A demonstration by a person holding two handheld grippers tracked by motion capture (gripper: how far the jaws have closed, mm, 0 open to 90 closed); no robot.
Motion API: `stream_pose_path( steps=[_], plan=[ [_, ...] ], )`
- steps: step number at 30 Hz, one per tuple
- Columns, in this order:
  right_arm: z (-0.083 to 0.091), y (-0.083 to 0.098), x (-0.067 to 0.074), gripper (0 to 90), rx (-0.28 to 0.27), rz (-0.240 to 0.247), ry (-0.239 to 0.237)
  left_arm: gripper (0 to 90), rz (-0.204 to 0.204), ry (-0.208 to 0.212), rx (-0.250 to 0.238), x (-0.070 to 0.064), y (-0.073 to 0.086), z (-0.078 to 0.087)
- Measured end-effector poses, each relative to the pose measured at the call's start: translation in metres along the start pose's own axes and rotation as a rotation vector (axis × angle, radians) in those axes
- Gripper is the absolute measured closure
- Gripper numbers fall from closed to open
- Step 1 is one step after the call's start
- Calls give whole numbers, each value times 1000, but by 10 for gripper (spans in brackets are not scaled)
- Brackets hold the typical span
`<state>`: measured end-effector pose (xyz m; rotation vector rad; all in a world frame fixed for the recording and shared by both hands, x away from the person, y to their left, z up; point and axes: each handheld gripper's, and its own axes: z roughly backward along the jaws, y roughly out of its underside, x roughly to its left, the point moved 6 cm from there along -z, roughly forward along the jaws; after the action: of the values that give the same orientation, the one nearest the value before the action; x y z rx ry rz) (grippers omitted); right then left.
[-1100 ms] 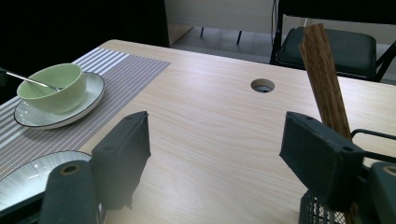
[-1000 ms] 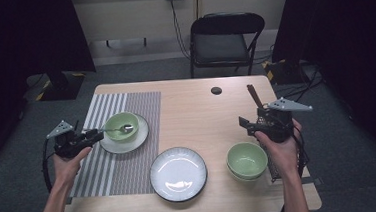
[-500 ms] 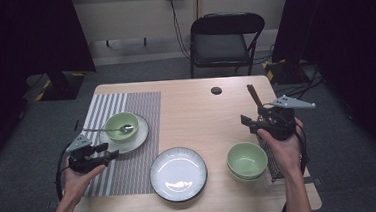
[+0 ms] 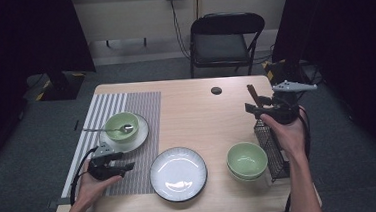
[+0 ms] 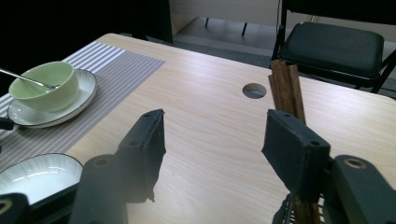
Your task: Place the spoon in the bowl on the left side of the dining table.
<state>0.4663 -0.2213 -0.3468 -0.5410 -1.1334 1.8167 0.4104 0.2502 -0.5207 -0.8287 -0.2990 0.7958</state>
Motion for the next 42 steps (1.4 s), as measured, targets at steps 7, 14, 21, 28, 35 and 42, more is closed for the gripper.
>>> stream_pose_path(
  steps=[7, 14, 21, 28, 35, 42],
  plan=[
    [-9, 0, -21, 484, 13, -33, 30, 260, -38, -28, 47, -4, 14, -10],
    [-18, 0, -29, 576, 17, -38, 56, 225, -54, -40, 17, -5, 16, -12],
    [-25, 2, -37, 625, 11, -49, 90, 222, -48, -51, 15, -5, 17, -12],
    [-29, 6, -43, 649, 38, -59, 119, 222, -43, -50, 11, -5, 17, -12],
    [-34, 10, -42, 724, 64, -48, 117, 222, -36, -45, 11, -5, 17, -12],
    [-34, 12, -42, 766, 61, -48, 116, 222, -36, -49, 9, -5, 17, -12]
  ],
)
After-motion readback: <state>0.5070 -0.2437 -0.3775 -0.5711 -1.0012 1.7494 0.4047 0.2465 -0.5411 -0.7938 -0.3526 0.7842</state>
